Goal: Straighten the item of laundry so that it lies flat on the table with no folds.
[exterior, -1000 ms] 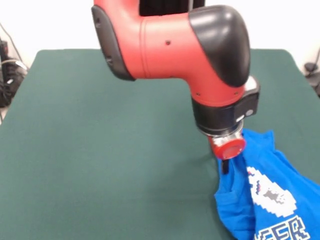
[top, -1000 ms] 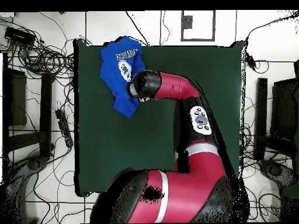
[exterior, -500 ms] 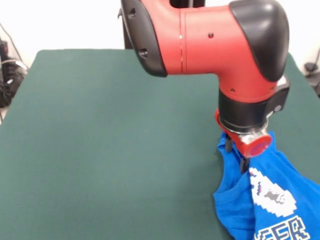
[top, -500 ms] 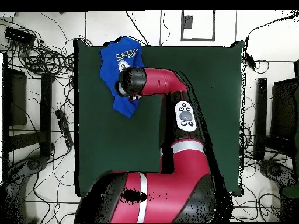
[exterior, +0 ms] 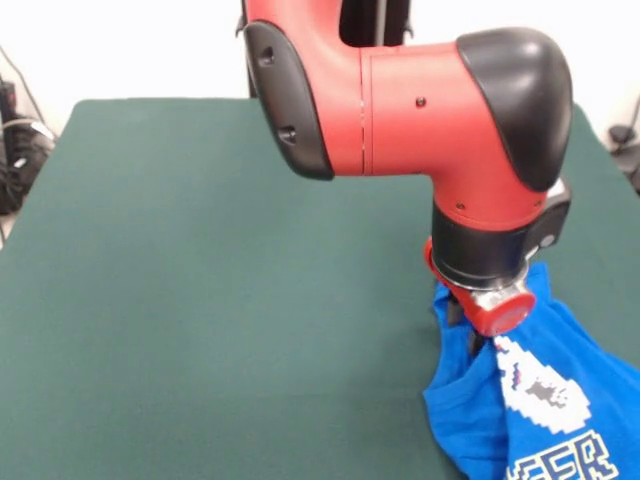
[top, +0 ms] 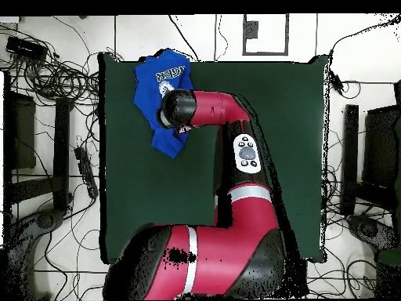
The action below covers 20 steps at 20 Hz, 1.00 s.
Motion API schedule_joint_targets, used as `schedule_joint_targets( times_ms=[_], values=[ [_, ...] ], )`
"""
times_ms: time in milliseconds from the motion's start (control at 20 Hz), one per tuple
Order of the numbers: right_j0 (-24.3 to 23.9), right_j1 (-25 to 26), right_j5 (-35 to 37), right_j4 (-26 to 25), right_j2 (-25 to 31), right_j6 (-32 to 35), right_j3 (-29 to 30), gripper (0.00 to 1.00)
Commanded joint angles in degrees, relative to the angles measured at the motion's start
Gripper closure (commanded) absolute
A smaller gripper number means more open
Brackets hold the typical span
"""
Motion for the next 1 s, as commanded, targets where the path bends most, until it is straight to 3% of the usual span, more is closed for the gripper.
schedule_joint_targets(
  times_ms=[50, 400, 700, 1000],
  values=[
    [1.5, 2.5, -1.2, -3.3, 3.0, -9.3, -0.1, 1.00],
    [1.6, 2.3, -1.6, -3.1, 2.9, -8.6, 0.3, 1.00],
    [2.5, -5.7, 2.3, -2.5, 0.0, -5.9, 3.6, 1.00],
    [5.3, -9.4, 5.9, -11.5, -12.0, -5.2, -1.5, 1.00]
  ],
)
